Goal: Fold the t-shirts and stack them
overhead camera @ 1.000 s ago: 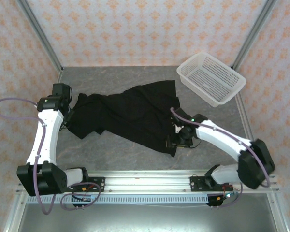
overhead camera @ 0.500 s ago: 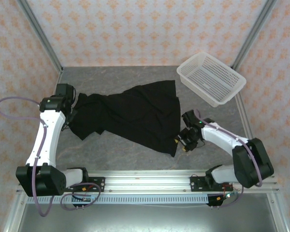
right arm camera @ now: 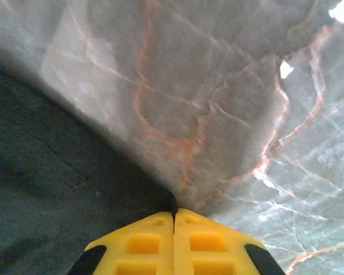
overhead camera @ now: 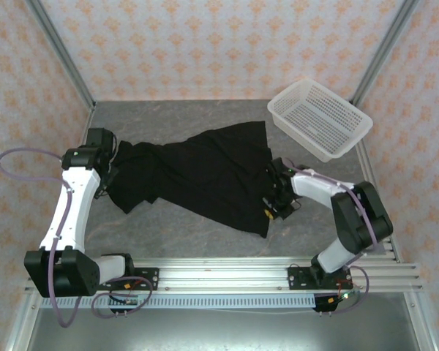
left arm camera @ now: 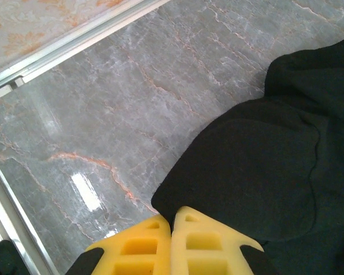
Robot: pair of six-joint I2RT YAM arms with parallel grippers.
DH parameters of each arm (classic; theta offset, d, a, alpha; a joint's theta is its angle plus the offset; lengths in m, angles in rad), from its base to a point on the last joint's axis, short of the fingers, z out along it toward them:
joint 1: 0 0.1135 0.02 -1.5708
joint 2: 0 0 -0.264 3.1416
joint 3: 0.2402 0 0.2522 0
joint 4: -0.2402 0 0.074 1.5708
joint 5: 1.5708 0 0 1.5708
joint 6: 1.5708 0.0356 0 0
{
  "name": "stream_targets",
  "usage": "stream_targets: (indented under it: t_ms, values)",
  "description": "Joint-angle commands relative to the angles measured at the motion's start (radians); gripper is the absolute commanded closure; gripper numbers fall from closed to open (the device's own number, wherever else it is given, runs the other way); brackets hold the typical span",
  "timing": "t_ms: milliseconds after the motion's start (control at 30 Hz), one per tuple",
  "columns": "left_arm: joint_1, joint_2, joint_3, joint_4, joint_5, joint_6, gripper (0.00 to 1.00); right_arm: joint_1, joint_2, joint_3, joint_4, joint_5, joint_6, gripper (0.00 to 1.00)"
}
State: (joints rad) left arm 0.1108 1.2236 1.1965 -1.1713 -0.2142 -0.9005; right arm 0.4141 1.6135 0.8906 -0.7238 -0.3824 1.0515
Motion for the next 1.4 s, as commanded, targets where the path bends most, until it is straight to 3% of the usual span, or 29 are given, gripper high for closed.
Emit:
stream_targets:
  t_ms: [0,267,433,500,567,667,800,1367]
  values:
    - [-0.012,-0.027,-0.019,0.007,0.005,-0.032,1.0,-0.064,0.079,0.089,-0.05,0.213,-0.161,1.0]
    - [-0.035,-0.065,-0.071,0.007,0.085,-0.079,1.0,-0.109,0.275,0.439,-0.209,0.309,-0.437,1.0]
    - [-0.047,-0.102,-0.117,-0.005,0.105,-0.094,1.0,-0.11,0.128,0.34,-0.219,0.347,-0.352,0.6]
    - [-0.048,-0.119,-0.134,-0.012,0.11,-0.095,1.0,-0.109,0.035,0.276,-0.227,0.362,-0.279,0.55]
    - [-0.049,-0.134,-0.145,-0.017,0.11,-0.093,1.0,-0.11,-0.071,0.188,-0.203,0.335,-0.174,0.54]
    - [-0.049,-0.144,-0.156,-0.018,0.11,-0.089,1.0,-0.11,-0.196,0.025,-0.064,0.2,0.012,0.57]
    - [-0.052,-0.135,-0.161,0.0,0.122,-0.089,1.0,-0.11,-0.248,-0.118,0.113,0.094,0.219,0.58]
    - [-0.06,-0.127,-0.164,0.021,0.128,-0.092,1.0,-0.109,-0.121,-0.162,0.232,0.006,0.368,0.58]
